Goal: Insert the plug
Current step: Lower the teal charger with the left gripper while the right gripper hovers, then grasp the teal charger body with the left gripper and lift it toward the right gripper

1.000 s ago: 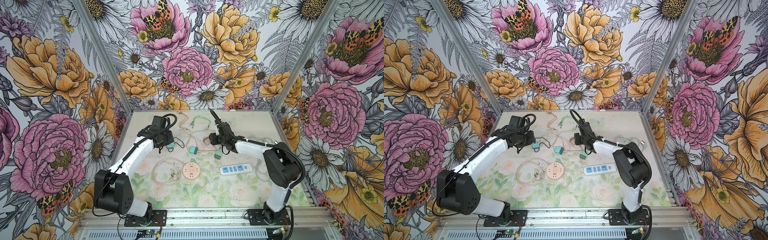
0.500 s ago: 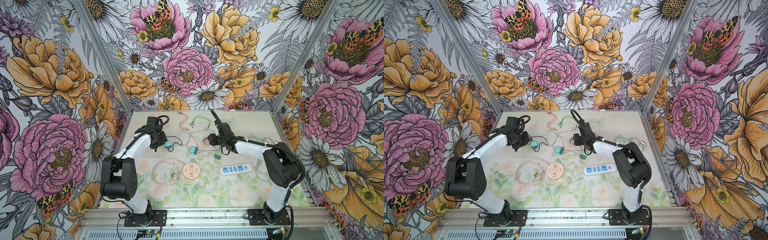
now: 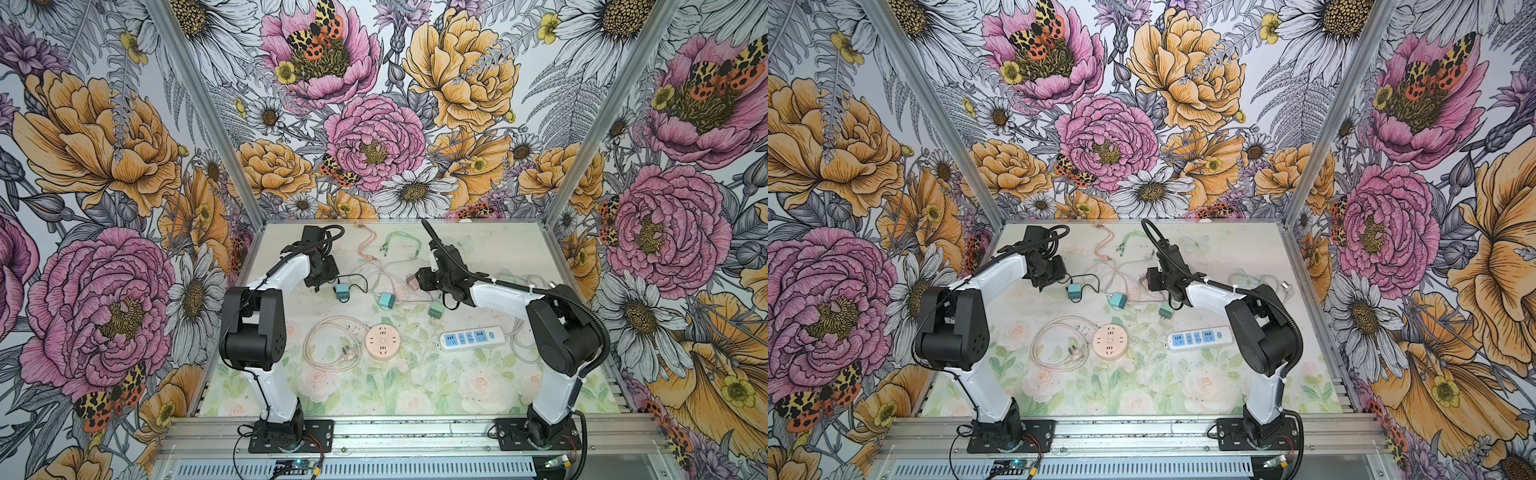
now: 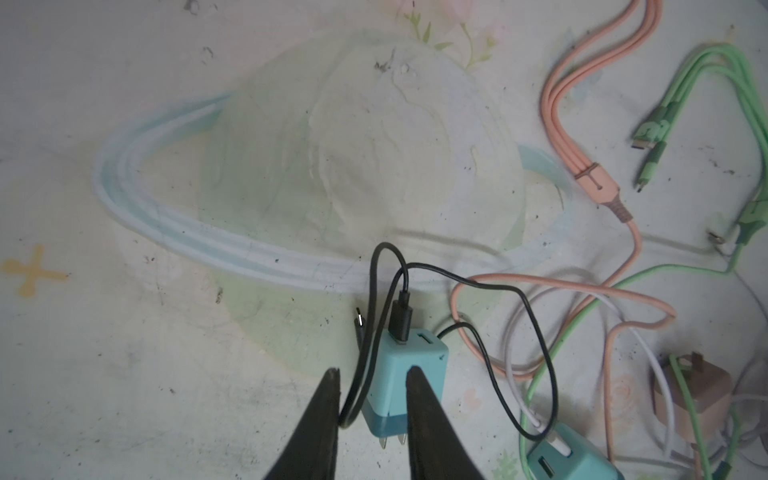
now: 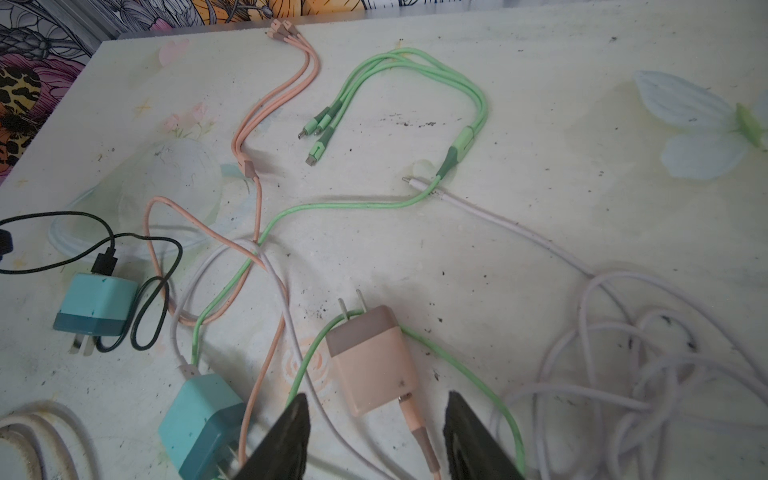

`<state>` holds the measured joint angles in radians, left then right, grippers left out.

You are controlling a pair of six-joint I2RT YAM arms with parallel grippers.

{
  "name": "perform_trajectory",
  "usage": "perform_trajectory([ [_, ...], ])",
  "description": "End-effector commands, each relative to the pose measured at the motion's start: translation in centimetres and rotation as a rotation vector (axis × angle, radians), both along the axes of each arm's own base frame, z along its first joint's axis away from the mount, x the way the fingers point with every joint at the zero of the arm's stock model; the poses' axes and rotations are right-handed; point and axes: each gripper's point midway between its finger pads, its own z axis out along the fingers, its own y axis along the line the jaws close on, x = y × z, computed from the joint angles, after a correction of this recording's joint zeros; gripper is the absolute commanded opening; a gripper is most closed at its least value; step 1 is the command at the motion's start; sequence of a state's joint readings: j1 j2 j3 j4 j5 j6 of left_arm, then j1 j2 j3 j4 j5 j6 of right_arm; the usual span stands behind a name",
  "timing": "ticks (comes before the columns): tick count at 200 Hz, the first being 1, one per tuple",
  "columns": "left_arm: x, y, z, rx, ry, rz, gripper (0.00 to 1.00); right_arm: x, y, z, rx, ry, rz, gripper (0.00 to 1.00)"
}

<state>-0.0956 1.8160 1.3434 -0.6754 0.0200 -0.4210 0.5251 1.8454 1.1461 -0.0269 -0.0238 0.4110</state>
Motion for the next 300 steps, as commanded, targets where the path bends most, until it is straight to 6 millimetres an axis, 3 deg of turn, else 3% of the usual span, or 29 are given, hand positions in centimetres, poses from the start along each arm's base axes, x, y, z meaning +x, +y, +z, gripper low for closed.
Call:
perform_trajectory([
  [1, 1.2, 0.8, 2.5, 0.024, -0.078, 0.026, 0.36, -0.1, 0.2, 0.7, 0.007, -0.012, 0.003, 0.54],
  [52, -1.3, -1.1, 6.0, 0.131, -0.167, -0.021, 0.43, 0.0, 0.2, 1.0, 0.011, -0.017, 0.003, 0.55],
  [74, -2.7, -3.6, 7.0, 0.230, -0.205, -0.091, 0.44, 0.0, 0.1, 1.2, 0.014, -0.020, 0.000, 0.56],
  [101, -3.6, -5.3, 5.0, 0.270, -0.161, -0.099, 0.45, 0.1, 0.0, 1.5, 0.019, -0.024, 0.001, 0.57],
  [139, -3.4, -4.8, 0.7, 0.291, -0.060, -0.037, 0.45, -0.3, 0.1, 2.2, 0.035, -0.029, 0.012, 0.60],
  [170, -3.0, -4.5, -1.3, 0.322, -0.018, -0.022, 0.45, -0.5, -0.2, 2.7, 0.030, -0.039, 0.015, 0.61],
  [176, -3.1, -4.5, -2.9, 0.337, 0.019, -0.026, 0.45, -0.5, -0.2, 2.8, 0.030, -0.040, 0.017, 0.61],
  [300, -3.0, -3.9, -6.9, 0.320, 0.081, -0.012, 0.47, -0.8, -0.2, 2.7, 0.033, -0.029, 0.035, 0.69],
])
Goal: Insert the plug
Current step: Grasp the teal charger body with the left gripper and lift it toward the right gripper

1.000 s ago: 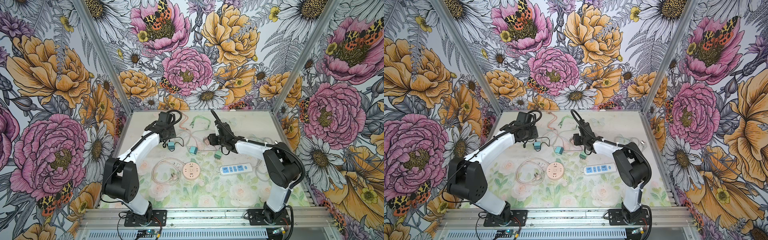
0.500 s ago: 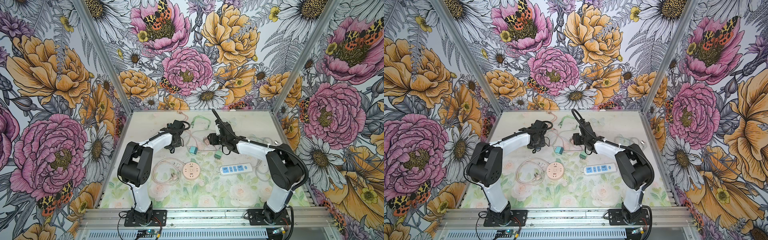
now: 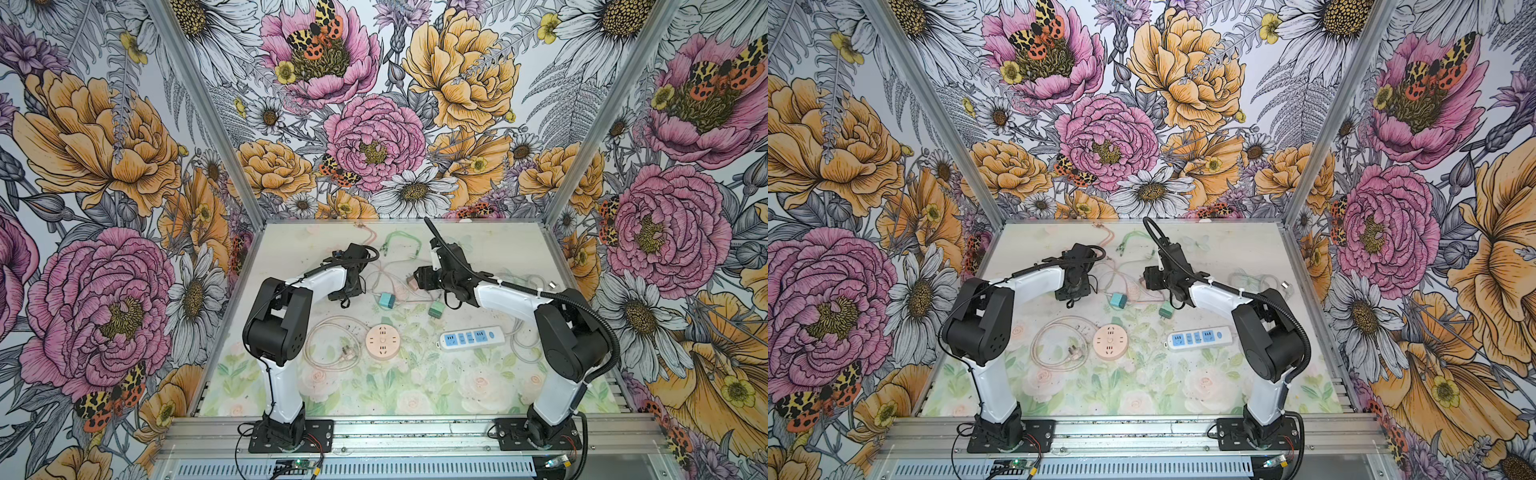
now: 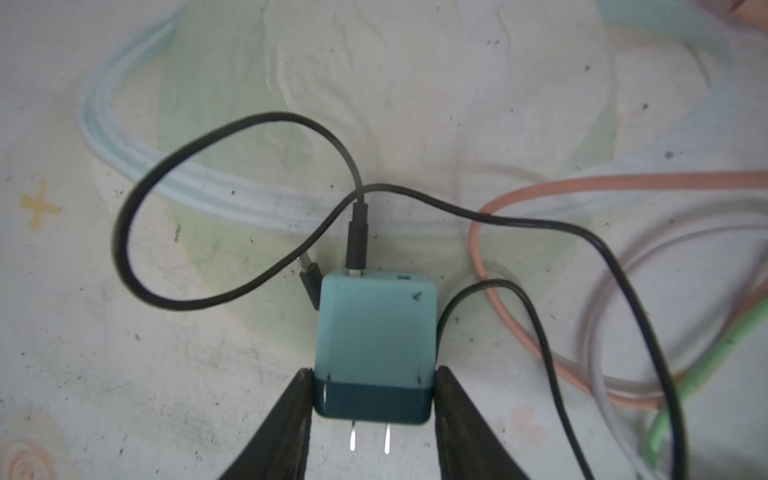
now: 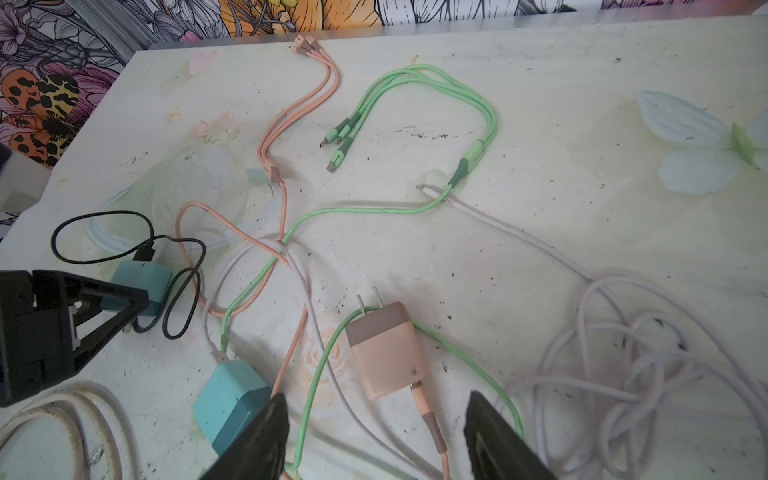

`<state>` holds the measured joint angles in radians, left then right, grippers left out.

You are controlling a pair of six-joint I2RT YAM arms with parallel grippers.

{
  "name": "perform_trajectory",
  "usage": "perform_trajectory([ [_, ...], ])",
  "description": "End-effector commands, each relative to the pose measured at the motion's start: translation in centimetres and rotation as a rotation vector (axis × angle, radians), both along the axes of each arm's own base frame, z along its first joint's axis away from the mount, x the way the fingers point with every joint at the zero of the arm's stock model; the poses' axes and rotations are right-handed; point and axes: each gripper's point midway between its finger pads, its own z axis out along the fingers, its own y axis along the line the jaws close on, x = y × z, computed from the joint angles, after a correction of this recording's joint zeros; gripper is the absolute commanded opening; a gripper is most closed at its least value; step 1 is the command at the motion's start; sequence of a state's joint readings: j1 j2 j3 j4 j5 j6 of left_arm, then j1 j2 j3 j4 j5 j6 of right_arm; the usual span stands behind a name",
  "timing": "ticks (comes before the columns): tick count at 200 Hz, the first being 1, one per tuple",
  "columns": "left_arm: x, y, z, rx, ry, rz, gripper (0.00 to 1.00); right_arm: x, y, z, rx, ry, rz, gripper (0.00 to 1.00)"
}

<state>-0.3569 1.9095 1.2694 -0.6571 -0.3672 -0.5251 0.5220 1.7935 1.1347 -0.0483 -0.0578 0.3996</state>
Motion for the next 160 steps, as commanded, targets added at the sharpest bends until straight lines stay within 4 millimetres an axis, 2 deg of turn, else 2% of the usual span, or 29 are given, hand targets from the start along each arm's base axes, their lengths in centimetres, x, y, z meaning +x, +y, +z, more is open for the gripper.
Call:
perform_trajectory([
  [1, -0.1, 0.3, -1.9, -0.017, 0.026, 0.007, 0.47, -0.1, -0.3, 1.1, 0.012, -0.019, 0.005, 0.69],
  [56, -0.2, 0.8, -2.7, -0.073, 0.027, 0.013, 0.47, -0.2, -0.2, 1.1, 0.006, -0.015, 0.014, 0.70],
  [122, 0.3, 1.3, -2.1, -0.106, 0.000, 0.018, 0.48, -0.3, -0.1, 1.2, 0.012, -0.012, 0.021, 0.72],
  [160, 0.5, 1.4, -2.4, -0.113, 0.009, 0.019, 0.48, -0.3, -0.1, 1.3, 0.013, -0.013, 0.021, 0.74],
])
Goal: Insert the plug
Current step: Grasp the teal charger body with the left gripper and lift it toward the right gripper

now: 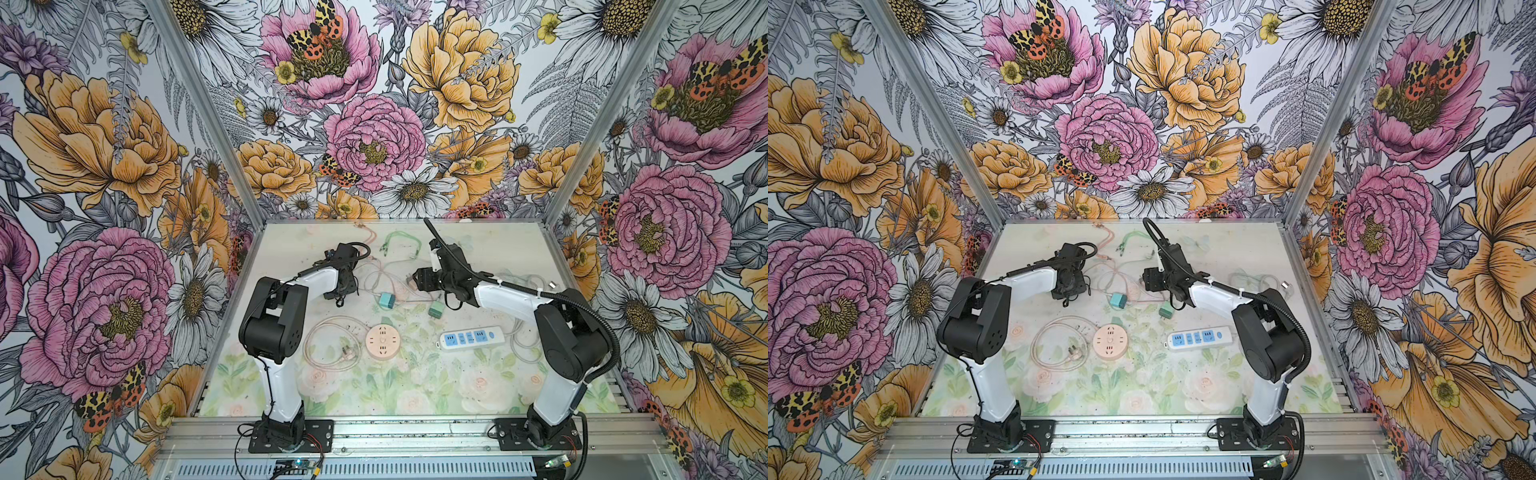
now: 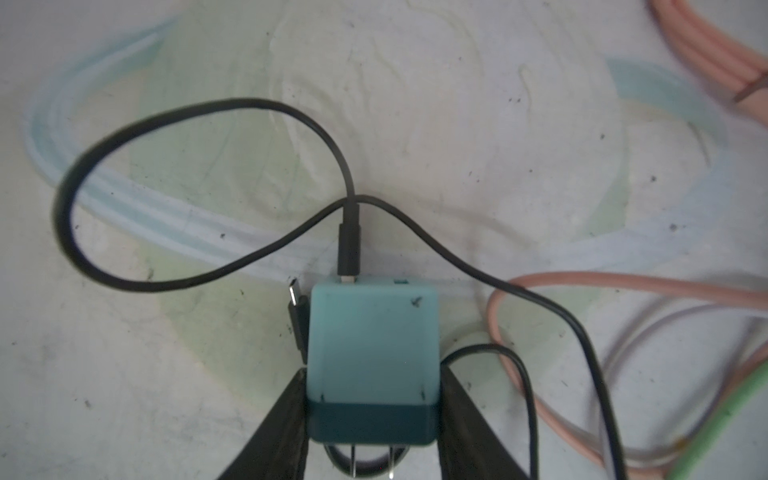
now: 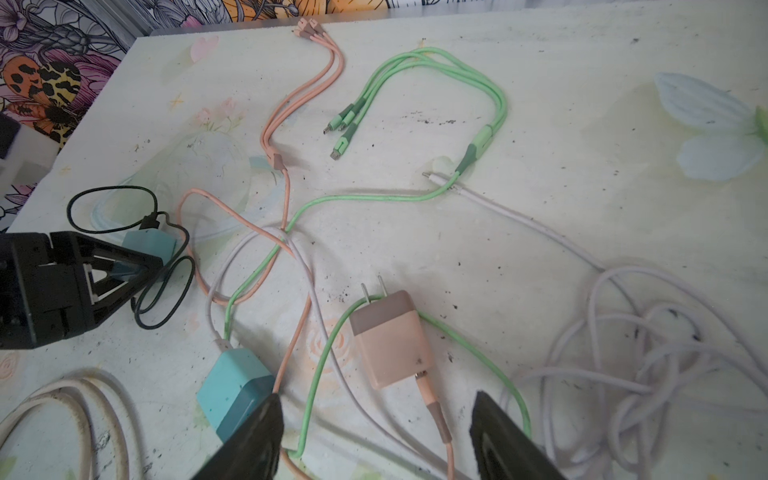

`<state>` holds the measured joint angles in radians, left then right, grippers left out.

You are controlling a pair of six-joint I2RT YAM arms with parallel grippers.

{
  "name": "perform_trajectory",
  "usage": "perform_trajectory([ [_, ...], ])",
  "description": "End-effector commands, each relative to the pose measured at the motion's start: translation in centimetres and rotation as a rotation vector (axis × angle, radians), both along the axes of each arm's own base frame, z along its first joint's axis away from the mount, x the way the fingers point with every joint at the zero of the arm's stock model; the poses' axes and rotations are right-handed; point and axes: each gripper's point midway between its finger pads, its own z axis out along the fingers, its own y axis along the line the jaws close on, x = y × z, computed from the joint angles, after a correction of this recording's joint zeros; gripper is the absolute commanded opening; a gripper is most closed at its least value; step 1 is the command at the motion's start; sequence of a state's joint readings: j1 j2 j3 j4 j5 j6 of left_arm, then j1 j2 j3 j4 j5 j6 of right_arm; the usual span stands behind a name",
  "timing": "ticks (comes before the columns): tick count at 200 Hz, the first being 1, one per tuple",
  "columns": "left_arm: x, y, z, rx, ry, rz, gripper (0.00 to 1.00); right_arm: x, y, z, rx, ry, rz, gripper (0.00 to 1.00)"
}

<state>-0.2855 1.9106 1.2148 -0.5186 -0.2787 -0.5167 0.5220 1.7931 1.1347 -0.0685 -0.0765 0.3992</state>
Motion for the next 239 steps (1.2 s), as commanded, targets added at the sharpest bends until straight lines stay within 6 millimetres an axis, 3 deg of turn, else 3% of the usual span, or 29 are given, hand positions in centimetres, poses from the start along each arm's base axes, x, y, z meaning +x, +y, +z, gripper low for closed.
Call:
perform_trajectory([
  [1, -1.0, 0.3, -1.4, -0.013, 0.059, -0.017, 0.48, 0.1, -0.3, 1.6, 0.013, -0.035, 0.006, 0.74],
  [32, -1.0, 0.4, -1.9, -0.030, 0.068, -0.022, 0.45, 0.0, -0.2, 1.7, 0.016, -0.033, 0.011, 0.75],
  [68, -1.1, 0.0, -0.5, -0.063, 0.043, -0.055, 0.38, 0.0, 0.1, 2.4, 0.039, -0.037, 0.027, 0.74],
  [87, -1.4, -0.4, 0.9, -0.069, 0.016, -0.098, 0.38, -0.1, 0.8, 3.2, 0.075, -0.035, 0.058, 0.74],
  [90, -1.3, -0.5, 2.4, -0.076, -0.018, -0.105, 0.38, -0.1, 1.0, 3.4, 0.081, -0.036, 0.065, 0.74],
  [123, -2.4, -1.5, 7.7, -0.100, -0.128, -0.227, 0.38, -0.9, 2.5, 5.5, 0.160, -0.039, 0.158, 0.74],
  [151, -4.3, -2.9, 10.7, -0.132, -0.184, -0.358, 0.39, -2.2, 4.2, 7.8, 0.248, -0.040, 0.272, 0.74],
  [200, -8.0, -7.1, 11.2, -0.134, -0.188, -0.631, 0.38, -5.3, 6.8, 12.2, 0.479, -0.015, 0.478, 0.74],
  [239, -9.8, -10.0, 13.7, -0.092, -0.263, -0.812, 0.38, -6.8, 7.0, 12.5, 0.521, 0.056, 0.527, 0.74],
])
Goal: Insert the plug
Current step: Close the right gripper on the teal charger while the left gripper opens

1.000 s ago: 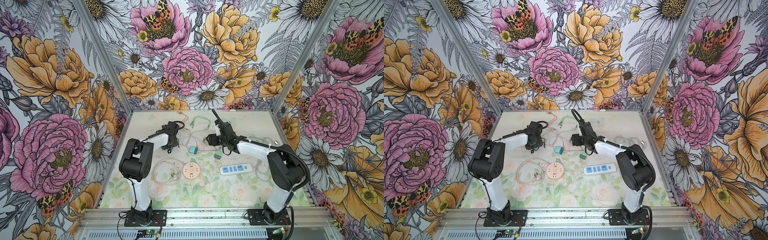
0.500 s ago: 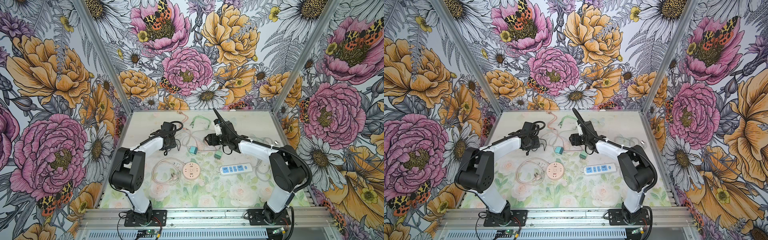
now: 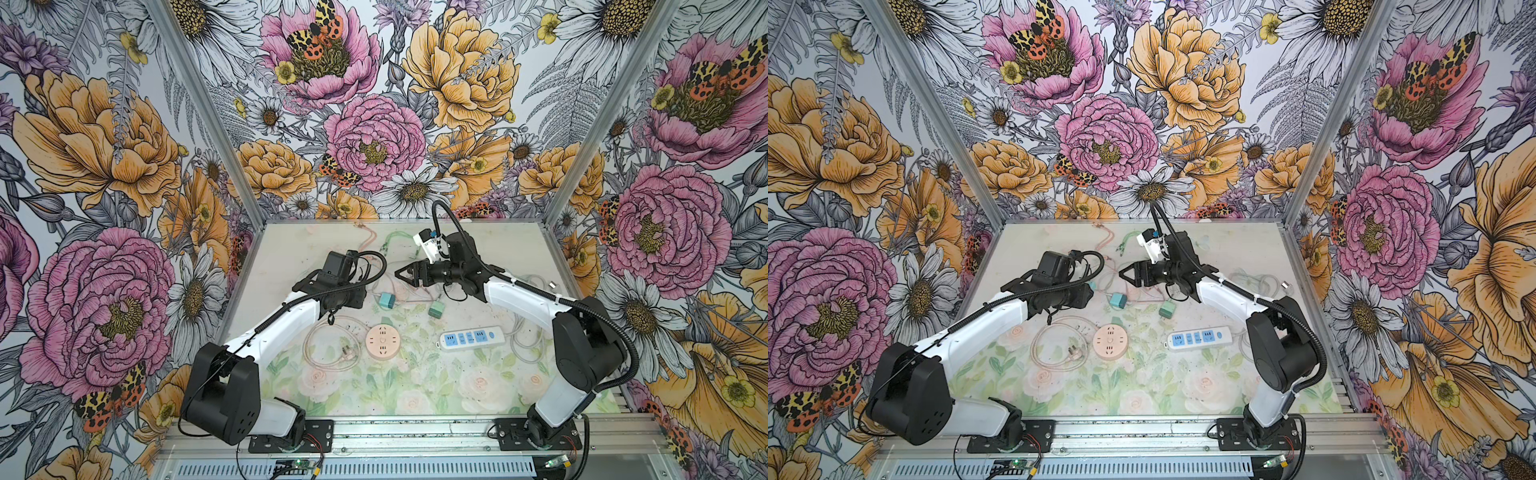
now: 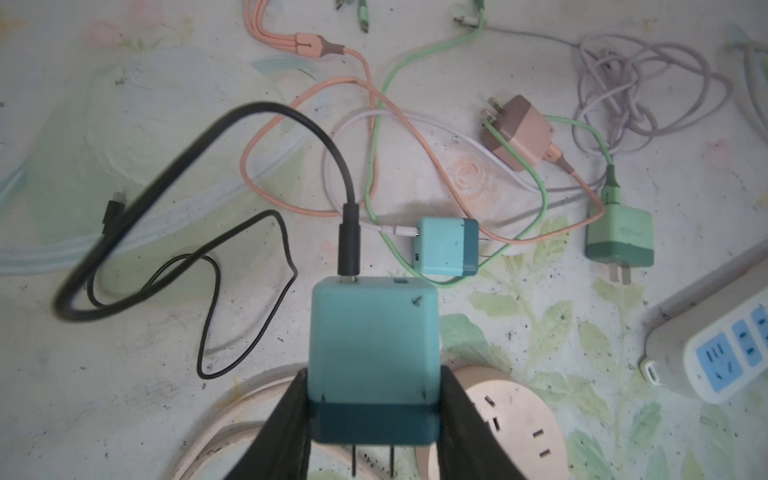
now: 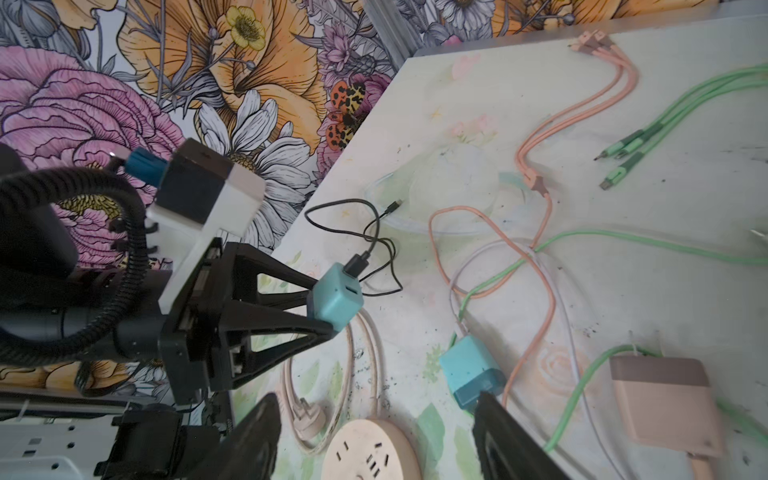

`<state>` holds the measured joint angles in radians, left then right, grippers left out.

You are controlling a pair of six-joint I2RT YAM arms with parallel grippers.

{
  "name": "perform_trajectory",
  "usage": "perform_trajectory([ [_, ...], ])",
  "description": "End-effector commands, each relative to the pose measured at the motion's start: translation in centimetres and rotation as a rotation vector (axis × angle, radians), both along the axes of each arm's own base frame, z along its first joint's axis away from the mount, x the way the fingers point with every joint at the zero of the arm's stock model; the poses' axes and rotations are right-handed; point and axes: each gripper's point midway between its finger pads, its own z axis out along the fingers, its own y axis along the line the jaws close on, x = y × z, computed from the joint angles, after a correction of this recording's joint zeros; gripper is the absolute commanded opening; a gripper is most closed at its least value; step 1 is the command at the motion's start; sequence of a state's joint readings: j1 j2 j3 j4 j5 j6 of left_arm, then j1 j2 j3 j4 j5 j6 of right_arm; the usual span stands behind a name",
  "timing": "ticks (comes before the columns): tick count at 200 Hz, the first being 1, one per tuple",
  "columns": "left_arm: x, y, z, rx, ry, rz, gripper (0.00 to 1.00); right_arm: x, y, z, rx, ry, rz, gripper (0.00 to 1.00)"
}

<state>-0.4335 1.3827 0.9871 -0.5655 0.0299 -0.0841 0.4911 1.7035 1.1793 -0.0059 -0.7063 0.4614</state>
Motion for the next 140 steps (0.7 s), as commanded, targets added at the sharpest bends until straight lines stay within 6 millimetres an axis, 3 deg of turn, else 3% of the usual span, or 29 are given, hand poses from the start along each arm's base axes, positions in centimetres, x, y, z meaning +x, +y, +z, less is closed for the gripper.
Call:
perform_trajectory([
  [1, -0.7, -1.5, 3.0, -0.006, -0.107, -0.136, 0.38, -1.4, 0.4, 2.9, 0.077, -0.002, 0.080, 0.74],
  [43, -2.0, -3.2, 5.5, -0.010, -0.191, -0.263, 0.37, -2.5, 0.6, 1.6, 0.094, 0.088, 0.124, 0.72],
  [94, -3.0, -4.9, 4.7, 0.051, -0.206, -0.360, 0.36, -3.6, 1.5, 2.3, 0.183, 0.152, 0.198, 0.71],
  [140, -3.1, -5.2, 5.1, 0.076, -0.230, -0.400, 0.36, -4.4, 2.0, 0.9, 0.168, 0.209, 0.227, 0.69],
])
